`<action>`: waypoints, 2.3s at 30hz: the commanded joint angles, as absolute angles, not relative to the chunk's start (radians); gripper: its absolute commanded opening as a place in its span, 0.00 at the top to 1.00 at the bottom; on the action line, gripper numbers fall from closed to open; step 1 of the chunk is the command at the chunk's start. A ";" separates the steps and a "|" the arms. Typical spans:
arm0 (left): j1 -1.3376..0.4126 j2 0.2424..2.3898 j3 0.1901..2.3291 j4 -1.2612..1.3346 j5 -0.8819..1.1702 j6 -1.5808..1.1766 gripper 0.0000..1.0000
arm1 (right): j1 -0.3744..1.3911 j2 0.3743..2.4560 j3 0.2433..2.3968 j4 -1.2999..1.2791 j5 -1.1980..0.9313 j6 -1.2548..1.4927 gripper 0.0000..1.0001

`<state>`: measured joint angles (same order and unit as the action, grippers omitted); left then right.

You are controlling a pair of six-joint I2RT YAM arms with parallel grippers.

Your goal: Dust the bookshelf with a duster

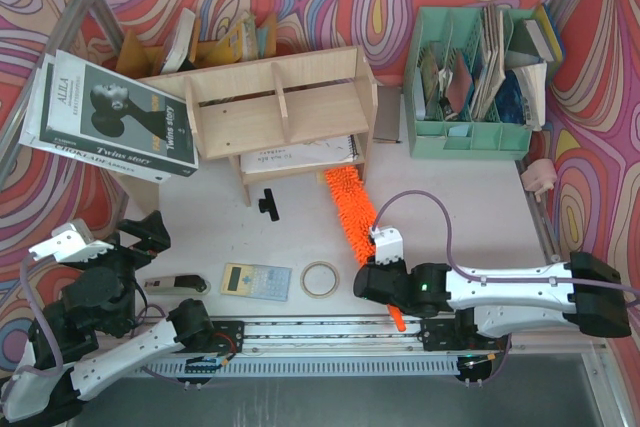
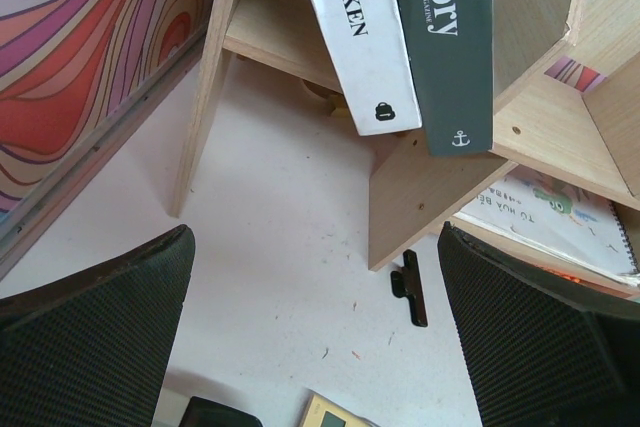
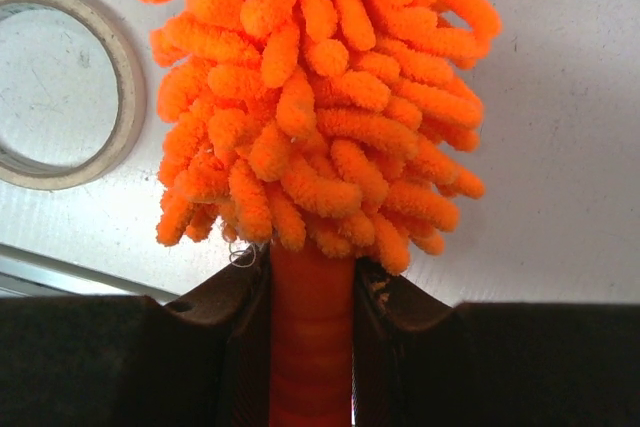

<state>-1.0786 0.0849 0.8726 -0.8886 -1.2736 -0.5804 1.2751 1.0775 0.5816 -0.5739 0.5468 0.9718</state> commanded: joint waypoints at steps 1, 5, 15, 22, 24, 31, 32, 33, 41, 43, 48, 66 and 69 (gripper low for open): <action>-1.083 0.079 0.872 -0.897 -1.299 -0.582 0.01 | 1.272 1.103 0.628 -0.521 0.571 0.899 1.00; -1.083 0.076 0.872 -0.899 -1.299 -0.584 0.01 | 1.271 1.106 0.659 -0.397 0.531 0.756 1.00; -1.085 0.074 0.873 -0.902 -1.297 -0.589 0.01 | 1.277 1.247 0.735 -0.247 0.370 0.562 1.00; -1.085 0.075 0.872 -0.903 -1.296 -0.590 0.01 | 1.291 1.244 0.693 -0.230 0.340 0.550 1.00; -1.085 0.078 0.874 -0.904 -1.295 -0.589 0.01 | 1.292 1.241 0.695 -0.250 0.357 0.554 1.00; -1.085 0.087 0.873 -0.902 -1.295 -0.587 0.01 | 1.291 1.170 0.749 -0.288 0.422 0.508 1.00; -1.085 0.087 0.874 -0.902 -1.295 -0.587 0.02 | 1.290 1.159 0.752 -0.285 0.420 0.501 1.00; -1.085 0.087 0.874 -0.903 -1.295 -0.588 0.02 | 1.291 1.152 0.752 -0.284 0.417 0.499 1.00; -1.085 0.078 0.874 -0.907 -1.293 -0.594 0.02 | 1.291 1.202 0.661 -0.268 0.402 0.568 1.00; -1.085 0.080 0.873 -0.904 -1.293 -0.592 0.01 | 1.291 1.200 0.638 -0.261 0.406 0.587 1.00; -1.086 0.092 0.874 -0.902 -1.293 -0.589 0.01 | 1.291 1.190 0.667 -0.272 0.430 0.573 1.00; -1.086 0.082 0.872 -0.903 -1.295 -0.592 0.01 | 1.292 1.173 0.629 -0.258 0.420 0.582 1.00; -1.087 0.086 0.873 -0.903 -1.294 -0.591 0.02 | 1.293 1.177 0.654 -0.294 0.456 0.576 1.00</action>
